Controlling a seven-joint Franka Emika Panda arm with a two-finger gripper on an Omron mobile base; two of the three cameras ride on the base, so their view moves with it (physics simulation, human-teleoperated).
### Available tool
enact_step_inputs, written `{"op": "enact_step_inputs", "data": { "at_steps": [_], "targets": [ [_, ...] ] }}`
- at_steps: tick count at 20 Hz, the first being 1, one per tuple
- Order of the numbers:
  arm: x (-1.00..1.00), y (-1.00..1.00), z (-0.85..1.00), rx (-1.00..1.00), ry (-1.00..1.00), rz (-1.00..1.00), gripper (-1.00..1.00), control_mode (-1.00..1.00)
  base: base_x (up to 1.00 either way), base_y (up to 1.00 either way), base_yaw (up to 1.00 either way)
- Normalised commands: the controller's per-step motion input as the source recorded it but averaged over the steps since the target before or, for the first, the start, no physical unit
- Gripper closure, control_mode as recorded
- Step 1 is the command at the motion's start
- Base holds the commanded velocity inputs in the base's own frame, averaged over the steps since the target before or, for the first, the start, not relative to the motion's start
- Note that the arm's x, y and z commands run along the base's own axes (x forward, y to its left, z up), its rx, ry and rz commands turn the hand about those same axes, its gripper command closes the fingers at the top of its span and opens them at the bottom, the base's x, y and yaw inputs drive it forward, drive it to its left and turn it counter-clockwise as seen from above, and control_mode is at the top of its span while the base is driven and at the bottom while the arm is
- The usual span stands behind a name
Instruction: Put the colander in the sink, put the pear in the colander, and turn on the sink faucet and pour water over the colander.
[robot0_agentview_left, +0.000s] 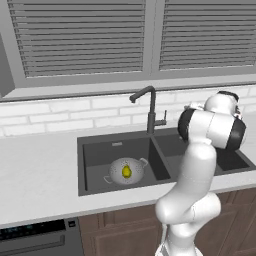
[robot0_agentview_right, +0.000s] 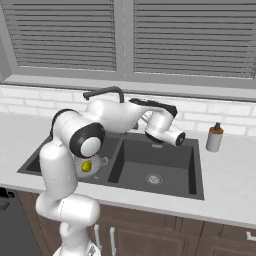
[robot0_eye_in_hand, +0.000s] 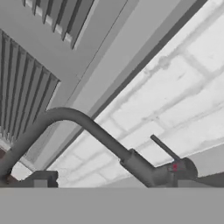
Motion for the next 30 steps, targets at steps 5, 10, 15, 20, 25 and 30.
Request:
{"op": "enact_step_inputs", "data": {
  "at_steps": [5, 10, 15, 20, 25, 30],
  "targets": [
    [0.12, 0.12, -0.07, -0.25, -0.40, 0.21, -1.00, -1.00, 0.00, 0.00, 0.00],
    [0.07, 0.36, 0.00, -0.17, -0.45, 0.15, -1.00, -1.00, 0.00, 0.00, 0.00],
    [0.00, 0.06, -0.30, -0.07, -0.11, 0.05, -1.00, -1.00, 0.00, 0.00, 0.00],
    [0.00, 0.11, -0.13, -0.05, -0.02, 0.00, -1.00, -1.00, 0.00, 0.00, 0.00],
    [0.02, 0.29, -0.03, -0.01, -0.13, 0.00, -1.00, -1.00, 0.00, 0.00, 0.00],
    [0.22, 0.32, -0.13, -0.04, -0.10, -0.03, -1.00, -1.00, 0.00, 0.00, 0.00]
  ]
}}
